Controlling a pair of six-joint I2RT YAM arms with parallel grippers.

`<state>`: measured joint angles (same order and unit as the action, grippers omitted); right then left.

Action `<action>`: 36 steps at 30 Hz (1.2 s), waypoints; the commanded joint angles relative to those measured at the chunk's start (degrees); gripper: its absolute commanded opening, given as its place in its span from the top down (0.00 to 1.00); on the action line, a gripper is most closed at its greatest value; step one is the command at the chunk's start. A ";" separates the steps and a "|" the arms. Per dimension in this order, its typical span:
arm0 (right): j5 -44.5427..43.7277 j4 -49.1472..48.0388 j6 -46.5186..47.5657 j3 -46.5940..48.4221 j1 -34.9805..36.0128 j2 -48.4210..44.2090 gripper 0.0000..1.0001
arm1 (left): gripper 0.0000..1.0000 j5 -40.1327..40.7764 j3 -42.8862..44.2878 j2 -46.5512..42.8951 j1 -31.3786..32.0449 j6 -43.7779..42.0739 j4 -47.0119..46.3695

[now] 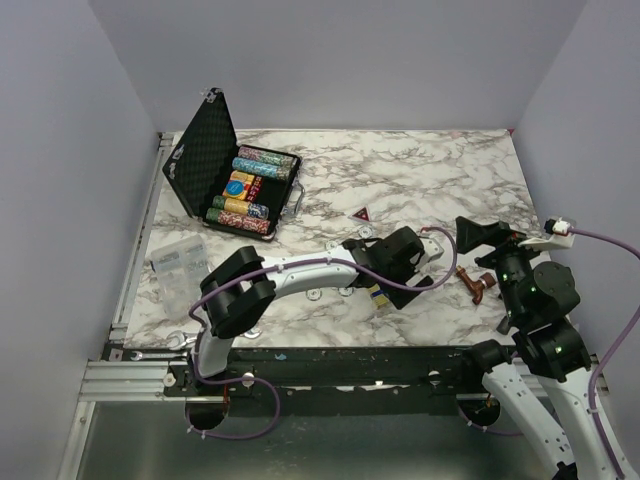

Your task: Pack up texas hold em set

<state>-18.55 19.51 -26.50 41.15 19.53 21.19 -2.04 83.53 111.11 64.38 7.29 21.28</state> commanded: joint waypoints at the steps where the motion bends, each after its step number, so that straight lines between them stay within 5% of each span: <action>1: -1.75 0.74 0.22 -0.61 -0.08 -0.87 0.00 | 0.01 4.91 3.53 3.45 0.82 -2.00 3.86; 21: -1.31 0.23 -0.65 -1.20 -0.05 0.42 0.00 | 0.14 6.74 5.06 8.35 1.55 -2.20 4.29; 36: -1.38 0.19 -0.56 -1.42 -0.04 0.41 0.00 | 0.39 8.04 5.62 9.04 1.59 -2.37 4.56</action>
<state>-18.79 19.57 -26.81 40.53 19.53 21.41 4.54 87.64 119.22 65.49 5.34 25.87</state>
